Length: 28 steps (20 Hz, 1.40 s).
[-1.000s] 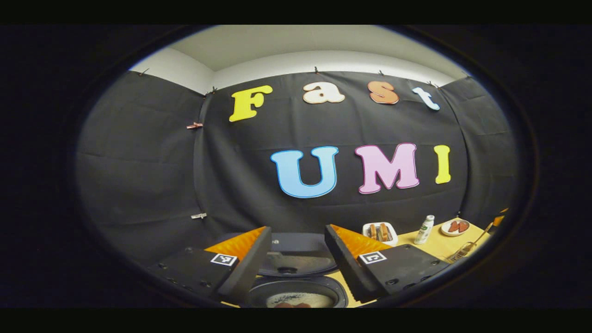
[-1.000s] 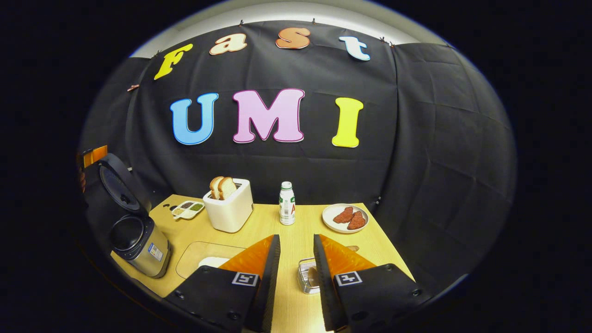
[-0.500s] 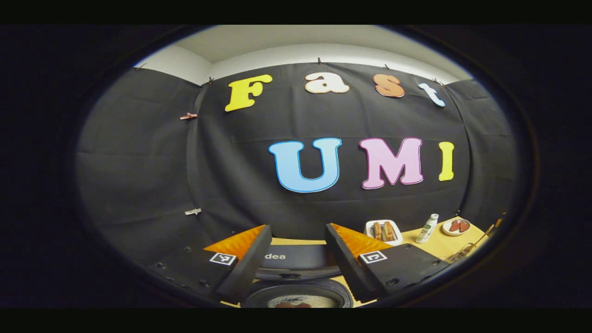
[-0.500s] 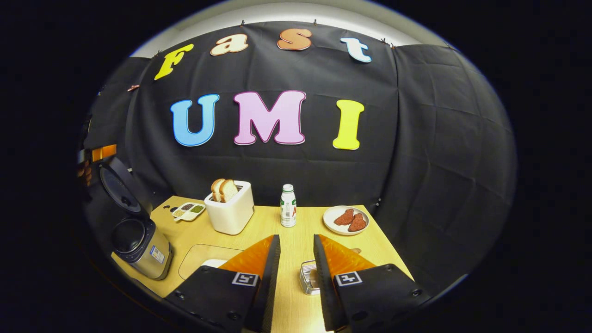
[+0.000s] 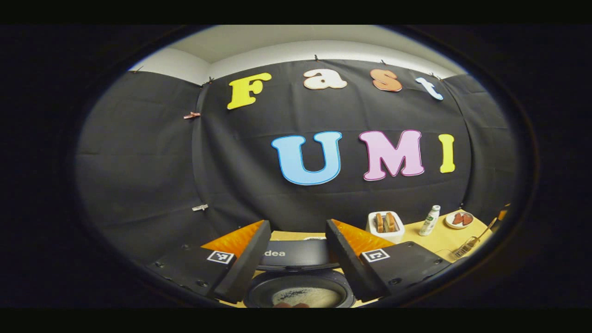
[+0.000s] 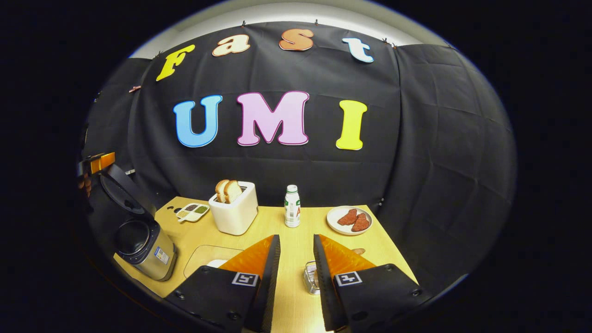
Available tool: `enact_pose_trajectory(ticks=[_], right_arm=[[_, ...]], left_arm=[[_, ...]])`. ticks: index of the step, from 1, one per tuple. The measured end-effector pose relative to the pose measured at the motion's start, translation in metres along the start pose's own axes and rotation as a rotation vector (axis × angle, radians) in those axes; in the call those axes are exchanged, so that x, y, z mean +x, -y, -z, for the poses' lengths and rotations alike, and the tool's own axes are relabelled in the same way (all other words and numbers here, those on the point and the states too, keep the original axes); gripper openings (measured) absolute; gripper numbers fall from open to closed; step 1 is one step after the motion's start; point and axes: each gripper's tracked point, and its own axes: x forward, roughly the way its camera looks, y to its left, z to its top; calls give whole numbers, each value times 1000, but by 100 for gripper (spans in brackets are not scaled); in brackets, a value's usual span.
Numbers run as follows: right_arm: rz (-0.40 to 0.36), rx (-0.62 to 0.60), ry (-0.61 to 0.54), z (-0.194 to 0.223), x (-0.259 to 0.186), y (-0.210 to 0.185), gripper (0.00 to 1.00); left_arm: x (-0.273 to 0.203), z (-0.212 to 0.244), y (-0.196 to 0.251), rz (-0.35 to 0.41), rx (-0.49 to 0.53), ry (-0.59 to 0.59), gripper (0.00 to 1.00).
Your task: Close the left gripper, press the button to open the rice cooker; take a wooden spoon from the chopstick holder with the right hand, scoop a spoonful of rice and pour it into the rice cooker, then put the wooden spoon back into the chopstick holder.
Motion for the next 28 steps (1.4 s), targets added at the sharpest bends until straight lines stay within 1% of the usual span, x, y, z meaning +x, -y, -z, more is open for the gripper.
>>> enact_pose_trajectory(ticks=[3, 5, 7, 11, 12, 13, 14, 15, 17, 23, 25, 26, 27, 28], right_arm=[[-16, -8, 2, 0, -2, -5, 45], [-20, -49, 17, -3, -3, -7, 45], [-45, -66, 24, -5, -4, -17, 46], [-75, -70, 12, 1, -5, -27, 44], [-82, -76, 8, 3, -6, -29, 41], [-88, -84, 5, 5, -6, -31, 42], [-93, -89, 1, 7, -6, -33, 44], [-99, -91, -3, 9, -6, -35, 41], [-109, -95, -14, 13, -6, -40, 42], [-140, -112, -20, 14, -5, -54, 42], [-145, -119, -30, 18, -4, -56, 39], [-146, -118, -31, 18, -4, -56, 42], [-147, -116, -35, 20, -3, -57, 39], [-148, -115, -37, 21, -4, -58, 41]], left_arm=[[-19, 13, 1, -6, -4, -18, 85], [-32, 23, 3, -9, -11, -35, 85], [-46, 35, 4, -12, -20, -54, 85], [-69, 61, 8, -13, -33, -104, 85], [-74, 67, 8, -13, -34, -112, 86], [-79, 74, 8, -13, -40, -121, 86], [-83, 80, 9, -14, -46, -128, 86], [-87, 87, 11, -14, -47, -138, 86], [-92, 100, 14, -12, -35, -161, 86], [-104, 139, 17, -17, -71, -232, 87], [-105, 151, 19, -18, -78, -254, 87], [-106, 155, 19, -18, -83, -263, 87], [-106, 159, 19, -18, -89, -272, 87], [-107, 163, 20, -19, -93, -283, 87]])
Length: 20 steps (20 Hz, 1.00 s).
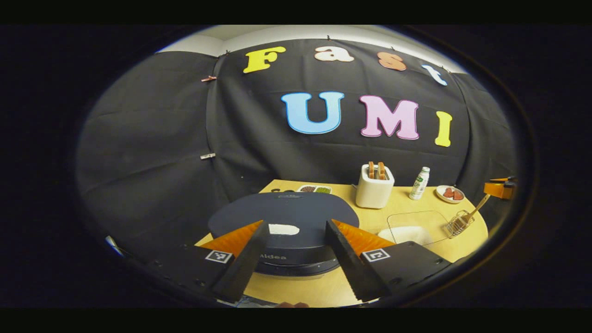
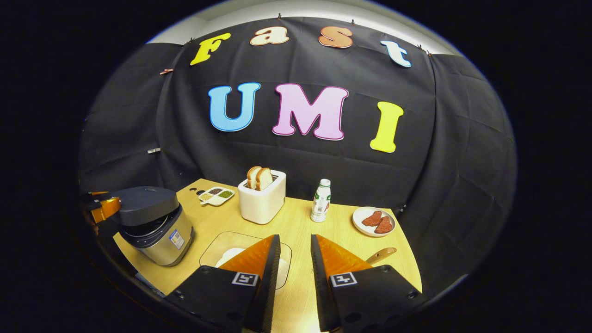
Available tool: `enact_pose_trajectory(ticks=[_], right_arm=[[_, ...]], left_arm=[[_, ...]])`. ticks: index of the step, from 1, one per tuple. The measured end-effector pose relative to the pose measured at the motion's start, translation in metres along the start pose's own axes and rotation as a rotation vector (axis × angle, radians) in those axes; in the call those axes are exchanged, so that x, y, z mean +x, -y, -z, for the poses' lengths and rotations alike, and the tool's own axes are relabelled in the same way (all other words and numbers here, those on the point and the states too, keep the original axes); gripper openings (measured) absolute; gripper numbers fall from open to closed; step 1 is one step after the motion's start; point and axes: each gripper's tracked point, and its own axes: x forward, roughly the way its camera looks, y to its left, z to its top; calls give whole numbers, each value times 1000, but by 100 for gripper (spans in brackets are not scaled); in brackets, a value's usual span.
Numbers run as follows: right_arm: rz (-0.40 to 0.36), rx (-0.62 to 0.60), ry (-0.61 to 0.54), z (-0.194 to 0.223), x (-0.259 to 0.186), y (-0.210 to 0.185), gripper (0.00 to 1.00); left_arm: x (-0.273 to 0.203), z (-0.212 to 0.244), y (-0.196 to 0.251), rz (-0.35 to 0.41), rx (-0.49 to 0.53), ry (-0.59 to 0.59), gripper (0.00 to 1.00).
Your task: Close the left gripper, press the button to open the rice cooker; take a wooden spoon from the chopstick holder with the right hand, scoop a spoonful of rice and pour it into the rice cooker, then put the wooden spoon back into the chopstick holder.
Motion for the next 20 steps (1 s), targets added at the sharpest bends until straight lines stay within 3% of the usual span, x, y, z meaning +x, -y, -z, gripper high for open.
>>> enact_pose_trajectory(ticks=[11, 20], right_arm=[[-14, 1, -7, 3, 2, -10, 42], [-5, 14, -12, 7, -1, -10, 42]], left_arm=[[11, 53, 1, 12, -22, -96, 88], [10, 56, 1, -1, -17, -40, 88]])
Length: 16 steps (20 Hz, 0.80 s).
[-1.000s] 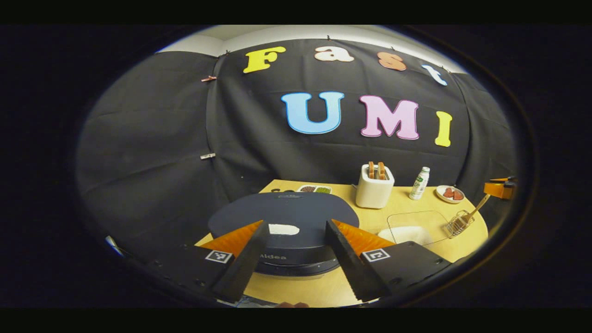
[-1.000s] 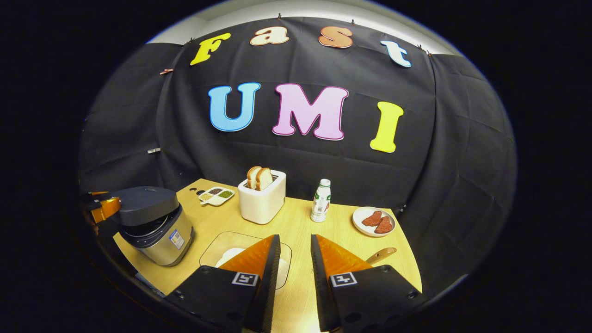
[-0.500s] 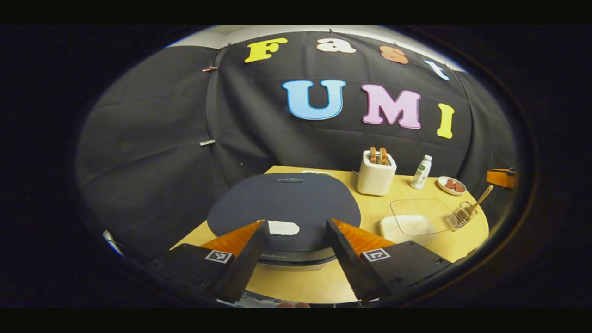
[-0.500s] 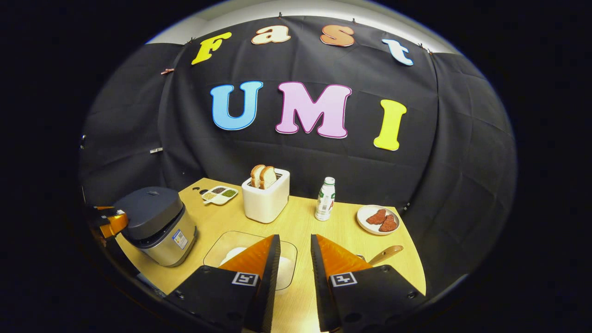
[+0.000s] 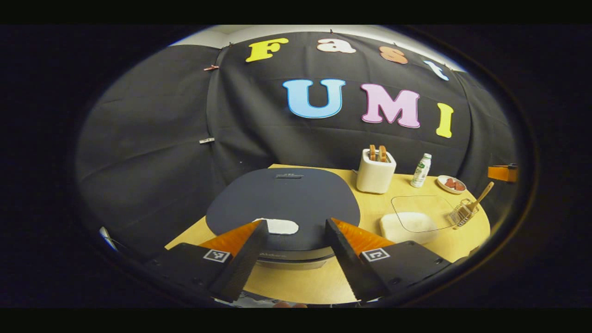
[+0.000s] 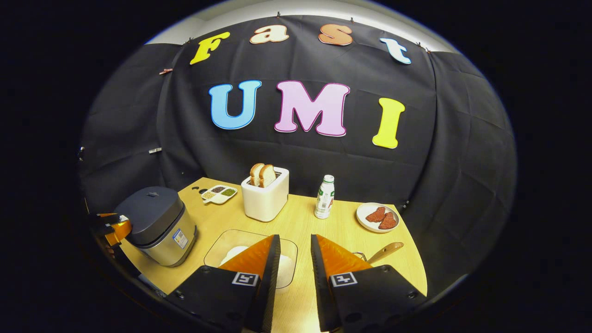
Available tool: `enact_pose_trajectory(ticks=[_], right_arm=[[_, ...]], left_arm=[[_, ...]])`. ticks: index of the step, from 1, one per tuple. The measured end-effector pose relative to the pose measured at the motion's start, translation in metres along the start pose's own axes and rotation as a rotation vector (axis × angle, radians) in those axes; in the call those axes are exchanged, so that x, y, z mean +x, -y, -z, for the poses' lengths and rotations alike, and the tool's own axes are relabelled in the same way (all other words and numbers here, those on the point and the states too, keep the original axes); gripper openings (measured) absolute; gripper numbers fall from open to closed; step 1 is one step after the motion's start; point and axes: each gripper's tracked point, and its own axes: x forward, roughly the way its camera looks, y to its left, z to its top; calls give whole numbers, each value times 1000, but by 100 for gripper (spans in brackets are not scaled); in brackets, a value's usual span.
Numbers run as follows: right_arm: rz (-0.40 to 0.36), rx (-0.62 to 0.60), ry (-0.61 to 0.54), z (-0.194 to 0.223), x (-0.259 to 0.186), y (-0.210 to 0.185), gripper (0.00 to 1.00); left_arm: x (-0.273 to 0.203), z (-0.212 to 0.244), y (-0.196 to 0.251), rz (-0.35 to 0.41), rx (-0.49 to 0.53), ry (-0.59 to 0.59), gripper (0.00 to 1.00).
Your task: Close the left gripper, press the button to open the rice cooker; take a wooden spoon from the chopstick holder with the right hand, scoop a spoonful of rice and pour it into the rice cooker, then put the wooden spoon back into the chopstick holder.
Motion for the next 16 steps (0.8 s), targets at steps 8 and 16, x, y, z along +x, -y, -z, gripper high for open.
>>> enact_pose_trajectory(ticks=[8, 16], right_arm=[[-1, 1, -6, 3, -4, -3, 42], [-3, 4, -11, 6, -5, -7, 42]], left_arm=[[3, 11, 0, 32, -4, 8, 90], [2, 9, 1, 36, 16, 27, 89]])
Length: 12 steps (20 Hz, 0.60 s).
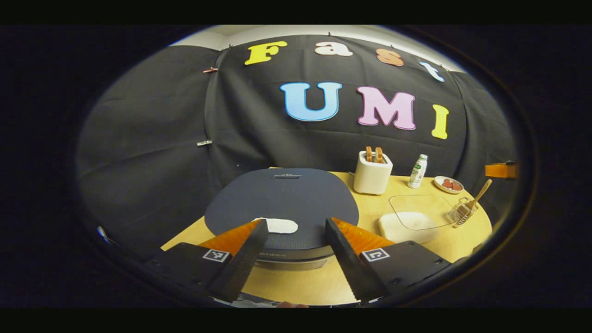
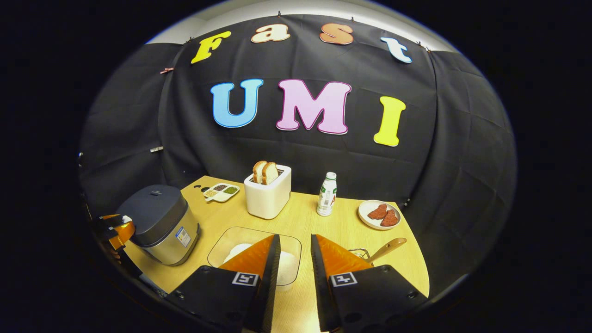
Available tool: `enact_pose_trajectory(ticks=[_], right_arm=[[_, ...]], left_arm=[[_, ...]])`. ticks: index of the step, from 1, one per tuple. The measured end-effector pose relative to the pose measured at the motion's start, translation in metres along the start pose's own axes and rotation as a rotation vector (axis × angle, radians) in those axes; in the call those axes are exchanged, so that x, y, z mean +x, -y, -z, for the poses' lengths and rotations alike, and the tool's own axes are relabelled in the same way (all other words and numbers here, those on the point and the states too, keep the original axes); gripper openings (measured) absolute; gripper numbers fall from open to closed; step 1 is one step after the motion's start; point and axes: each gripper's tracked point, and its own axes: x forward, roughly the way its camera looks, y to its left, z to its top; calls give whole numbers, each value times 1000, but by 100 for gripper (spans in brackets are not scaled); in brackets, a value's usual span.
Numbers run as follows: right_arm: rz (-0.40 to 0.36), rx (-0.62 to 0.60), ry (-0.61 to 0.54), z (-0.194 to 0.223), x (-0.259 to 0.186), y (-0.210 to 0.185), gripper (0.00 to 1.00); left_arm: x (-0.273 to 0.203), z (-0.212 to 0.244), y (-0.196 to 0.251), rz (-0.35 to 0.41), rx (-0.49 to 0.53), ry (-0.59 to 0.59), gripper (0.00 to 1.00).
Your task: Close the left gripper, press the button to open the rice cooker; take a wooden spoon from the chopstick holder with the right hand, scoop a spoonful of rice and pour it into the rice cooker, then put the wooden spoon back into the chopstick holder.
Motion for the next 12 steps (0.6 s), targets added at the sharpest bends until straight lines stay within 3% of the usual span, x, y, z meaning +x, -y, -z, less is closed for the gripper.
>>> enact_pose_trajectory(ticks=[7, 12], right_arm=[[9, 4, 19, -10, -2, 7, 42], [9, 23, 35, -14, -5, 13, 43]], left_arm=[[-5, -23, 6, -6, -55, 49, 89], [-24, -66, 25, -9, 63, 192, 90]])
